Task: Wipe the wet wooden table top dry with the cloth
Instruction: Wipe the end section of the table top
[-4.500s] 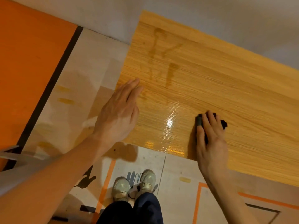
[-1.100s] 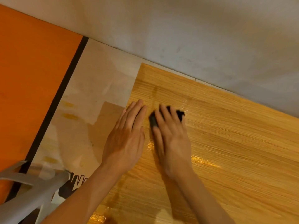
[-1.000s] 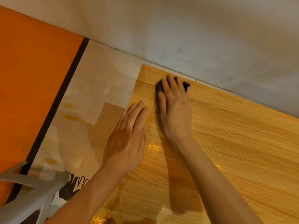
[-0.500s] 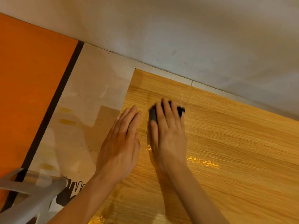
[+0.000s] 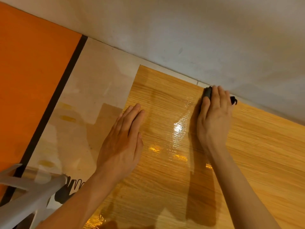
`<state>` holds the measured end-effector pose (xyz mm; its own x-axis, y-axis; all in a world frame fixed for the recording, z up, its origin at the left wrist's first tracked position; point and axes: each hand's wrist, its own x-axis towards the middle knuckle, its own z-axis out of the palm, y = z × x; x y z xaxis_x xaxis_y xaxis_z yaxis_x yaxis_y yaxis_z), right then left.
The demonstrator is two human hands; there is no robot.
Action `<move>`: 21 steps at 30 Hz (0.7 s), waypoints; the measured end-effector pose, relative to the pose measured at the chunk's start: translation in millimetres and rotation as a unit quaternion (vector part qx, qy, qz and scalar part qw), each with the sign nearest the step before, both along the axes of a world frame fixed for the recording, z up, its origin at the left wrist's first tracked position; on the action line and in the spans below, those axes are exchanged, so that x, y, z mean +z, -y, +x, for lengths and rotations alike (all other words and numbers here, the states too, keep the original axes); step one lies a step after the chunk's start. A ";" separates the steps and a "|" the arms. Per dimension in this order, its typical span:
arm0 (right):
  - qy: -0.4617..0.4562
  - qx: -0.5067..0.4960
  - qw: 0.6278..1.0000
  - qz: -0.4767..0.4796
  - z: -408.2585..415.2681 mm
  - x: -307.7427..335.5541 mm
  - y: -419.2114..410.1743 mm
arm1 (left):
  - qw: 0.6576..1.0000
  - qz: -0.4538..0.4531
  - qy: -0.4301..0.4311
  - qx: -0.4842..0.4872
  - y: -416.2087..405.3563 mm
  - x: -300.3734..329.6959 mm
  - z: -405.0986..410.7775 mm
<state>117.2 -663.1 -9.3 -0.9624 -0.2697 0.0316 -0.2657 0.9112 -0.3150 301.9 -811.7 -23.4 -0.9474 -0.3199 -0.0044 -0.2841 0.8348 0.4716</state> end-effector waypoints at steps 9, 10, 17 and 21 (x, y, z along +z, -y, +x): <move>-0.029 0.142 0.988 0.044 1.4 -4.5 153.1 | 1.000 -0.014 0.008 0.009 -0.2 1.2 -0.2; -0.024 0.167 0.985 0.031 -1.5 -2.5 148.2 | 1.000 -0.013 0.007 0.007 -0.6 1.4 -0.1; 0.046 0.091 0.995 0.004 -38.6 14.5 35.0 | 0.999 -0.030 0.010 0.004 -2.7 0.1 1.4; 0.041 0.075 0.996 0.029 -35.4 13.8 65.9 | 1.000 -0.028 0.003 0.003 -1.9 -1.0 0.8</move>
